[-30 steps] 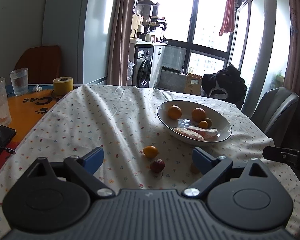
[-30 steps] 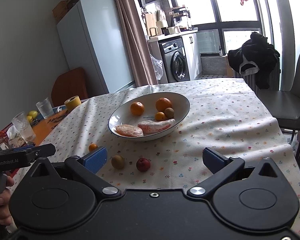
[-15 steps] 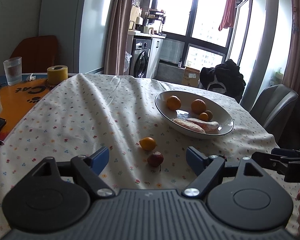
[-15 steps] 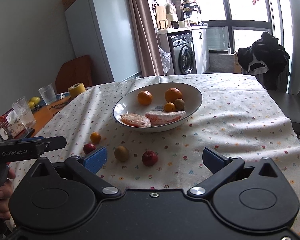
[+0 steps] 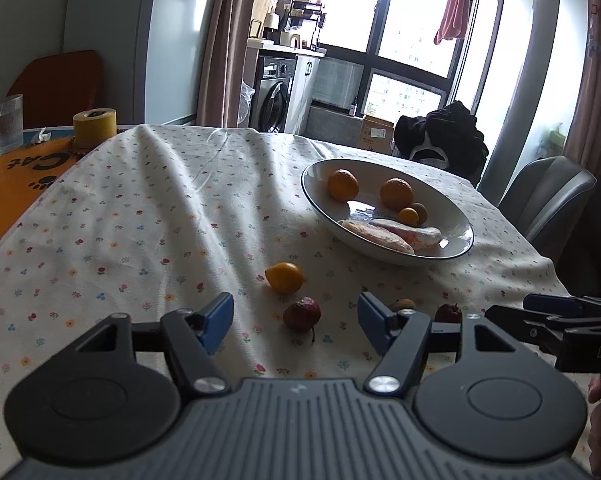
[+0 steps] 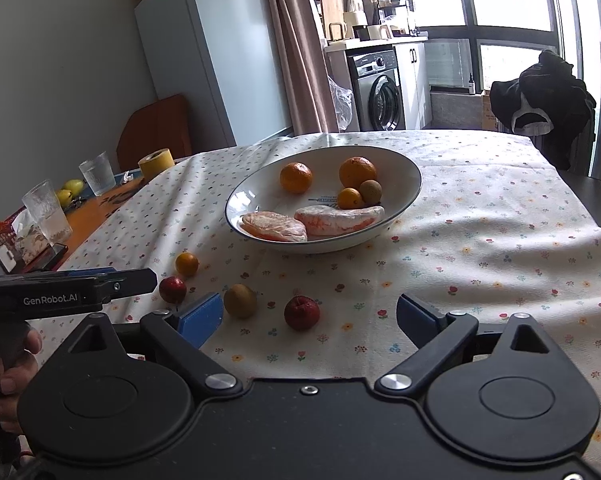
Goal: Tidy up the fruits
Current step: 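Grasp the dark red plum with the left gripper while the right grasps the red plum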
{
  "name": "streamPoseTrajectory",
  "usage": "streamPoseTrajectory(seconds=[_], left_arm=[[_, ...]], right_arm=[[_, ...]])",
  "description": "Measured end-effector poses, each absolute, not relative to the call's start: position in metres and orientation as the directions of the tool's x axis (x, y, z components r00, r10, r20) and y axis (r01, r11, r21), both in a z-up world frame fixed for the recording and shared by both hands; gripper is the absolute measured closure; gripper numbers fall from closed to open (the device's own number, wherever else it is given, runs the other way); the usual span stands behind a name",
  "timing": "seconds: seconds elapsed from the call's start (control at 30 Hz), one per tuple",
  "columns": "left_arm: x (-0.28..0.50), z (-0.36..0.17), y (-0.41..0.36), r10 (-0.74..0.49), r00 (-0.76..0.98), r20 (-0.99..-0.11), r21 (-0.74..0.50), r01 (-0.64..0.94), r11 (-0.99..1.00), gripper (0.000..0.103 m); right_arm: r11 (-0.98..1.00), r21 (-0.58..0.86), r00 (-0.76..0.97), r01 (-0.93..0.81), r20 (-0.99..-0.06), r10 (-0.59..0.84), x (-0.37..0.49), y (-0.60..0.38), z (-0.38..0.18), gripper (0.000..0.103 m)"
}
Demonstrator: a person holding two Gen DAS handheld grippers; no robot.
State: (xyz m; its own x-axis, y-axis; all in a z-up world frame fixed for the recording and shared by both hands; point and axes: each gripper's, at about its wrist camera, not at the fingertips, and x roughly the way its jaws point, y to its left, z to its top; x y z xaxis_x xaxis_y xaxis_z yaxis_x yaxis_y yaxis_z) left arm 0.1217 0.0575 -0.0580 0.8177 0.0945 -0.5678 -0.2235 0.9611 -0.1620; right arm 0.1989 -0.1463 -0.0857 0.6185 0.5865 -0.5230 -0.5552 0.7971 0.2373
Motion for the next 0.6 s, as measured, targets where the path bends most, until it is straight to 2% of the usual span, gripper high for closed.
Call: streamPoseTrajectory(seconds=[0.33,0.6], left_arm=[[0.139,-0.071,0.058,0.078,0.799,-0.596,-0.168,-0.22,0.961,0.041],[0.147,-0.081,0.061,0.059,0.786,-0.616,-0.18,-0.213,0.96,0.051]], right_arm=[[0.792,0.235,0.593,-0.563,-0.553,0.585,0.21,-0.139,-0.098,0.02],[0.796,0.229,0.586,-0.561,-0.569,0.577,0.215,-0.133,-0.104,0.024]])
